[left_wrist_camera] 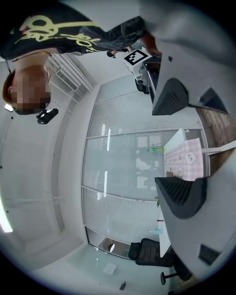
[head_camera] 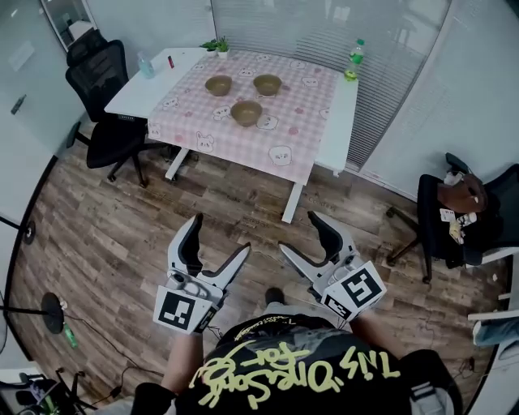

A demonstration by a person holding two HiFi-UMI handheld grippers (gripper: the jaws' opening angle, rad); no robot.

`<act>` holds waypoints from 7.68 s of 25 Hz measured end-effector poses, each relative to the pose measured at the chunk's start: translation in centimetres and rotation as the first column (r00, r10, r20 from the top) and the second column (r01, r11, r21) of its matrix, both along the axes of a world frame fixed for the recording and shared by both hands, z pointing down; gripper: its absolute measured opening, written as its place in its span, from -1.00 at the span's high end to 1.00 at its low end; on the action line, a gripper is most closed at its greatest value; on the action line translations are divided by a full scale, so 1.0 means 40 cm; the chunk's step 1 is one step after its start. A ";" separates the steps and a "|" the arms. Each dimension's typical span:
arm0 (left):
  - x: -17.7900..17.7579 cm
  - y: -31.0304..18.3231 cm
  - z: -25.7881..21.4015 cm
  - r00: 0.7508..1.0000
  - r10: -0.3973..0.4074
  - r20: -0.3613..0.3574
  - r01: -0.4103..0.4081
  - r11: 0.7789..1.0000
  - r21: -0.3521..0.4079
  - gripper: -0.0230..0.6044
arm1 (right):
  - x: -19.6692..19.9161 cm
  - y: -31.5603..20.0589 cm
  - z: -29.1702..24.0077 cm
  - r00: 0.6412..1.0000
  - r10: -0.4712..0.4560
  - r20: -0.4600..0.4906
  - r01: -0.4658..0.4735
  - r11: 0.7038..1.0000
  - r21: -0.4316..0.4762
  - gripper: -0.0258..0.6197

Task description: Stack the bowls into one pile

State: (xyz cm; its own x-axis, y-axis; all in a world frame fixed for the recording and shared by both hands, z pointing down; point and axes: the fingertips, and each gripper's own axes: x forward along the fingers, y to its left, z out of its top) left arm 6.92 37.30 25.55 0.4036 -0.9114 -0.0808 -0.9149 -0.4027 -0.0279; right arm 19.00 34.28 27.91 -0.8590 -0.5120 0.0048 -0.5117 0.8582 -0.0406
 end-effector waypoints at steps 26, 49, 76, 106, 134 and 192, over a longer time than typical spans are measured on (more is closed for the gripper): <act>-0.047 -0.154 0.031 0.997 -0.070 0.015 0.070 0.996 -0.048 -0.38 | -0.059 -0.189 0.030 0.993 -0.113 0.009 0.114 0.992 -0.053 -0.05; -0.145 -0.236 0.054 0.991 -0.131 -0.004 0.131 0.991 -0.016 -0.36 | -0.153 -0.270 0.022 0.984 -0.175 -0.016 0.175 0.984 0.012 -0.05; -0.476 -0.964 0.030 0.993 0.106 0.042 -0.104 0.993 -0.048 -0.36 | -0.477 -0.943 -0.015 1.000 0.012 0.013 -0.012 1.000 0.007 -0.05; -0.420 -1.224 0.078 0.956 0.286 0.061 -0.276 0.952 -0.136 -0.36 | -0.472 -1.132 -0.007 0.999 0.001 -0.049 -0.002 1.000 -0.010 -0.05; -0.316 -1.171 0.365 0.812 0.575 0.101 -0.499 0.774 -0.390 -0.40 | -0.403 -1.069 0.364 0.879 -0.352 -0.321 0.277 0.926 -0.255 -0.05; -0.348 -1.196 0.291 0.835 0.525 0.167 -0.428 0.809 -0.404 -0.39 | -0.516 -1.131 0.214 0.876 -0.397 -0.273 0.395 0.916 -0.065 -0.05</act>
State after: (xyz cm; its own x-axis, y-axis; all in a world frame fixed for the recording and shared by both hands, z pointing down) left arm -6.98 -10.54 37.18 0.7547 -0.5466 0.3629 -0.5816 -0.8133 -0.0155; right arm -1.66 -10.96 36.47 -0.9535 -0.1285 0.2725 -0.1207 0.9916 0.0455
